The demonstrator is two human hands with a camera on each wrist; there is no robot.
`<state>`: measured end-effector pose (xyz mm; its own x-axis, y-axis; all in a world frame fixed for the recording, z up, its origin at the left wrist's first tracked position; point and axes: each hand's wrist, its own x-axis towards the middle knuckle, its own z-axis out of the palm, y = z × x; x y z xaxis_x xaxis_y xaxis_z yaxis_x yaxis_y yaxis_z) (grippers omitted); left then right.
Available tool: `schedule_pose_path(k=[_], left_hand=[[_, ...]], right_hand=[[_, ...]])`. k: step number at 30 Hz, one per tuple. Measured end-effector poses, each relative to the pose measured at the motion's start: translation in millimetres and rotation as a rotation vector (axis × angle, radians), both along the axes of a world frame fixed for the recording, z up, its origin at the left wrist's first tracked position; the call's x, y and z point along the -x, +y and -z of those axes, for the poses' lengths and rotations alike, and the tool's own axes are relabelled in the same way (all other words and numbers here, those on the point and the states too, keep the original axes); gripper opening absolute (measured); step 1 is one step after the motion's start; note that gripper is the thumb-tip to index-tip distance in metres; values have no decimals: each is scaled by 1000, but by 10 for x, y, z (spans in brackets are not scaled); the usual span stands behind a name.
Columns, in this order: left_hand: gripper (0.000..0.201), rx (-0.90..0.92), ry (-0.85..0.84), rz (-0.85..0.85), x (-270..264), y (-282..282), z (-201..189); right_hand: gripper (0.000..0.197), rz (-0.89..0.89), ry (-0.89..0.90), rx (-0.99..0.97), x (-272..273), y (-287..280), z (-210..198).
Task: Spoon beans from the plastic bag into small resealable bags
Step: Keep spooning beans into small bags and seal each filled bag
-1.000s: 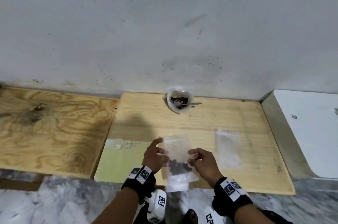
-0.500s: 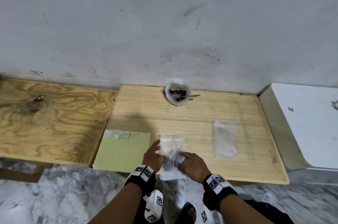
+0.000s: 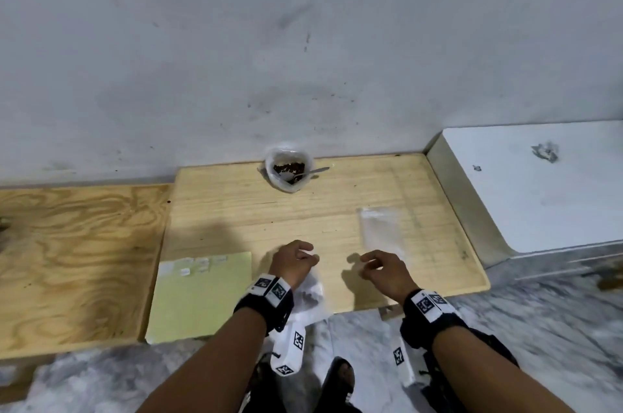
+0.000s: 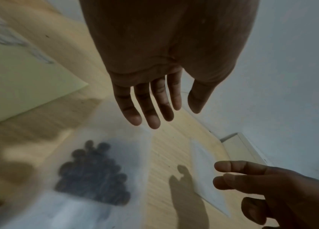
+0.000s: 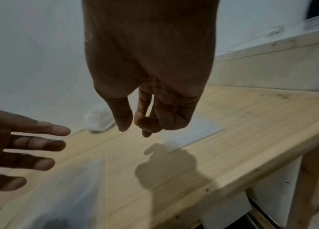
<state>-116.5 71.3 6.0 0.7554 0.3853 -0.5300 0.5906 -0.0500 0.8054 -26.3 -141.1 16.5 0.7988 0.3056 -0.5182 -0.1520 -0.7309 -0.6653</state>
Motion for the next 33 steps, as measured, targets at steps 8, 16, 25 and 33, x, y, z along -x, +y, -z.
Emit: schedule_pose_path(k=[8,16,25,33], left_hand=[[15,81,82,139,-596,-390,-58],[18,61,227,151,-1088,-784,54],[35,-3,288,187,-1464,-1108,250],[22,-18,246,64,-1497,-1163,438]], right_hand=[[24,227,-34,48,-362,-365,28],[58,226,-7,224,-757,-582,216],[65,164,51,226,-1024,-635,422],[45,270,29,101,-1025,-720,529]])
